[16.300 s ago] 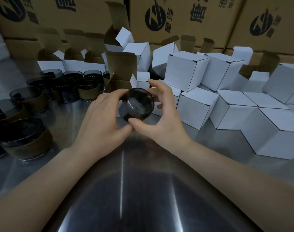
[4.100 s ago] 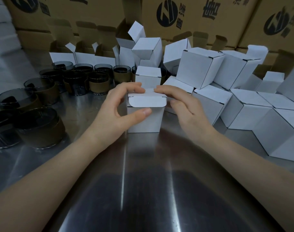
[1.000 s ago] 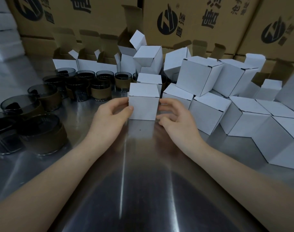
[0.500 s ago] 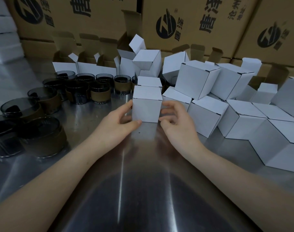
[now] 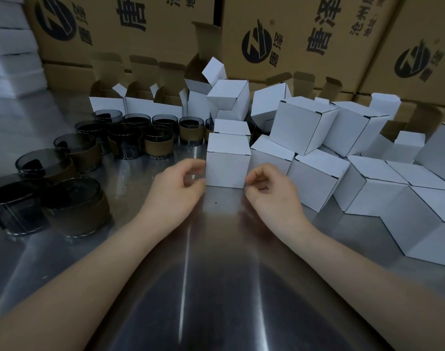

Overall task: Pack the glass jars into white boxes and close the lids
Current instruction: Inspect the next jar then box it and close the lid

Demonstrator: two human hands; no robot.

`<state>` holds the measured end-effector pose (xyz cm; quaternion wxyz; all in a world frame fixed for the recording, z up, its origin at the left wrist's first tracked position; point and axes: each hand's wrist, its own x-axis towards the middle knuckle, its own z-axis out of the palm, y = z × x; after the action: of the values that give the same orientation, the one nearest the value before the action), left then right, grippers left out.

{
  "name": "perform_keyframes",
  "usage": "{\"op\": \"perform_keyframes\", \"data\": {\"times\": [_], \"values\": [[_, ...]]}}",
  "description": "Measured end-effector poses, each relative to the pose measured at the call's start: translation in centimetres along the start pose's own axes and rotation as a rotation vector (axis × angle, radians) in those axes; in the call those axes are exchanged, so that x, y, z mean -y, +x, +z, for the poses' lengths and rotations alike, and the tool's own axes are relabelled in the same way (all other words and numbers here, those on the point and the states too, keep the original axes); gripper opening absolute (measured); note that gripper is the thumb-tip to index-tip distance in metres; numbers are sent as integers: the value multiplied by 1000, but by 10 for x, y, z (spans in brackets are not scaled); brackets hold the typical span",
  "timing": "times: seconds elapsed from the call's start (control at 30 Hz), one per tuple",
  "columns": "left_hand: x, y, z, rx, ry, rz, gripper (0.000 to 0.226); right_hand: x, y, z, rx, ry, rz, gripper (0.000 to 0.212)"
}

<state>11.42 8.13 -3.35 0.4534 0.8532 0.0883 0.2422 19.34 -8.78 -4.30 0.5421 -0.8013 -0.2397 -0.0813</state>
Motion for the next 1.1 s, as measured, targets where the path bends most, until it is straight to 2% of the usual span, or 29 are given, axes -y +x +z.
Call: {"op": "perform_keyframes", "data": {"times": [0.17, 0.27, 0.43, 0.53, 0.73, 1.1], "values": [[1, 2, -10, -183, 265, 68, 28, 0, -1, 0, 27, -29, -28, 38], [3, 9, -16, -244, 408, 58, 35, 2, -1, -1, 47, -49, -42, 40], [0, 29, -22, -156, 590, -166, 59, 4, -1, -1, 78, -71, -48, 40], [-1, 43, -23, -153, 681, -227, 59, 5, -2, -1, 98, -74, -50, 40], [6, 57, -21, -171, 669, -296, 55, 5, -3, -2, 122, -70, -54, 40], [16, 46, -21, -297, 499, -165, 39, 7, -4, -3, 107, -19, -28, 35]]}}
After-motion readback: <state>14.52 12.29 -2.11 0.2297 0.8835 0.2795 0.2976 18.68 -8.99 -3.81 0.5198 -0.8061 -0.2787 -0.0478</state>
